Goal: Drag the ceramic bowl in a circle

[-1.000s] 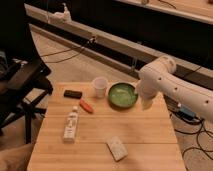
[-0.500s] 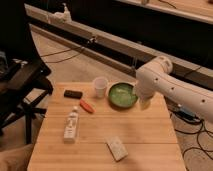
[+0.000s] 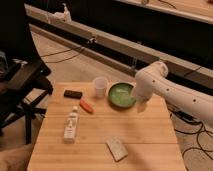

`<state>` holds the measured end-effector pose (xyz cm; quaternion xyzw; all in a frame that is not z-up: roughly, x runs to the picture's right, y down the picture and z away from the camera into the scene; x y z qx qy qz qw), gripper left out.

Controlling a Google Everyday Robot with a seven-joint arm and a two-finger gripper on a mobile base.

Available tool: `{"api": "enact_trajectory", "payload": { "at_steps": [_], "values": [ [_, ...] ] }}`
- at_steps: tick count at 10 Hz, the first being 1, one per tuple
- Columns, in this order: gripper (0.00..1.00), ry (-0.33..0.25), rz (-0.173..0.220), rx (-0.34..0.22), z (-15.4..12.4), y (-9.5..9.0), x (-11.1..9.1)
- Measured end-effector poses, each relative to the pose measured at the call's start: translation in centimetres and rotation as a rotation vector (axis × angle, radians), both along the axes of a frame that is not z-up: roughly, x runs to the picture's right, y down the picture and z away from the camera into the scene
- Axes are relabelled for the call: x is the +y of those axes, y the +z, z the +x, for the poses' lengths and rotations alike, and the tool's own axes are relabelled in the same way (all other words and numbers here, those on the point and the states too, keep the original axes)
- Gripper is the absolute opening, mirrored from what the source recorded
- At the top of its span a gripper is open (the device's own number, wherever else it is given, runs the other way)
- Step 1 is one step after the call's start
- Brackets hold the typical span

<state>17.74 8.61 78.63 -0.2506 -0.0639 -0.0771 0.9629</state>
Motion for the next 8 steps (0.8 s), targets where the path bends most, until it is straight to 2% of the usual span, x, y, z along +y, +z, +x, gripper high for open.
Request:
{"api": "enact_trajectory", "payload": {
  "at_steps": [4, 8],
  "values": [
    [0.65, 0.026, -0.028, -0.060, -2.1, 2.9, 0.5],
    [0.65, 0.013, -0.044, -0.103, -3.7, 6.6, 1.1]
  ]
}}
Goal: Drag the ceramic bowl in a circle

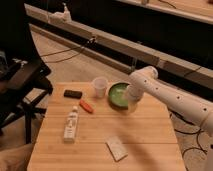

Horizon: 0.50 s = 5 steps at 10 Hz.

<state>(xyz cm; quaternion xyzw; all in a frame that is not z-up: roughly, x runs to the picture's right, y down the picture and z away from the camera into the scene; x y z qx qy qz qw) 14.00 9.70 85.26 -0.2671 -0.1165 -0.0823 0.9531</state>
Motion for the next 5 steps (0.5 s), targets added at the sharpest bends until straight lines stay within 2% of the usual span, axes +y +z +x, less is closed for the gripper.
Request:
{"api": "enact_trajectory", "payload": {
  "at_steps": [5],
  "values": [
    [0.65, -0.037, 0.020, 0.004, -1.2, 4.0, -0.1]
  ]
}}
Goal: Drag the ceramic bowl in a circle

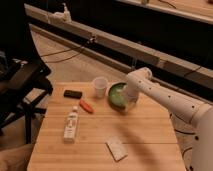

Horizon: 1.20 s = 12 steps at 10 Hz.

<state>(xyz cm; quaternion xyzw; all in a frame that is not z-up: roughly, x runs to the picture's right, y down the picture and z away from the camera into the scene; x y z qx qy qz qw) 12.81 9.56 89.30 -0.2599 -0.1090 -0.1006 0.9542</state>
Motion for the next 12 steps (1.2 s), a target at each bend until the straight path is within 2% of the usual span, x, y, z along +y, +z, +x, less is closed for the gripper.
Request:
{"api": "enact_trajectory", "payload": {
  "at_steps": [2, 3, 7, 9, 11, 12],
  "values": [
    [0.65, -0.011, -0.015, 0.003, -0.5, 1.0, 1.0],
    [0.61, -0.007, -0.017, 0.006, -0.6, 1.4, 1.3],
    [0.22, 0.038, 0.028, 0.014, -0.5, 2.0, 0.6],
    [0.02, 0.058, 0.037, 0.026, 0.3, 1.4, 0.5],
    [0.00, 0.052, 0.027, 0.047, 1.9, -0.1, 1.2],
    [0.00, 0.033, 0.006, 0.066, 3.3, -1.3, 2.3]
  ]
}}
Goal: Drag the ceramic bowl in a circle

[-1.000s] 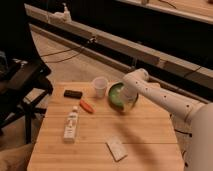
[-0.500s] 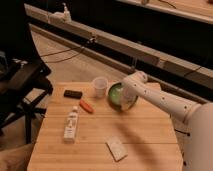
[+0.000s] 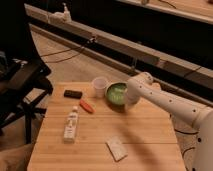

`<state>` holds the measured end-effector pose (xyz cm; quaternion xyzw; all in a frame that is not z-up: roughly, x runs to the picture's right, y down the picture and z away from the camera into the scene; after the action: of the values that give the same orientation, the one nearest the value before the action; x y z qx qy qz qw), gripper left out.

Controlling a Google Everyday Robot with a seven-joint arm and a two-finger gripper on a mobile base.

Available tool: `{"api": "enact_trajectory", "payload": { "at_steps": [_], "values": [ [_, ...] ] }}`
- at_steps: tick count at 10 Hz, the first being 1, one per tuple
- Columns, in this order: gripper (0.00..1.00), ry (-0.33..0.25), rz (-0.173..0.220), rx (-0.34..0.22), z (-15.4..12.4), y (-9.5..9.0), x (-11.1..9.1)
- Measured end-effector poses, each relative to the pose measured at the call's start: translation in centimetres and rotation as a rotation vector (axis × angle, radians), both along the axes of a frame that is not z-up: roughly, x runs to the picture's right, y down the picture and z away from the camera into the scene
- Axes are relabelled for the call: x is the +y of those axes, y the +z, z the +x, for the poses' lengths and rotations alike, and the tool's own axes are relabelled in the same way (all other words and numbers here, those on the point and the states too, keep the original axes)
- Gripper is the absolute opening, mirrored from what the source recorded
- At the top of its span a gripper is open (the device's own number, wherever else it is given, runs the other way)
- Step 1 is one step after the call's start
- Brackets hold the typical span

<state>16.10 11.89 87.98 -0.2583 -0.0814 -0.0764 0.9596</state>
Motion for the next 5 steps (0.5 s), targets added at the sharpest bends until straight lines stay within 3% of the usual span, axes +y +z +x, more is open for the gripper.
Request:
{"api": "enact_trajectory", "payload": {
  "at_steps": [3, 5],
  "values": [
    [0.00, -0.052, -0.053, 0.094, 5.0, -2.3, 2.5],
    [0.00, -0.043, -0.083, 0.171, 8.3, -2.8, 3.3]
  ]
}}
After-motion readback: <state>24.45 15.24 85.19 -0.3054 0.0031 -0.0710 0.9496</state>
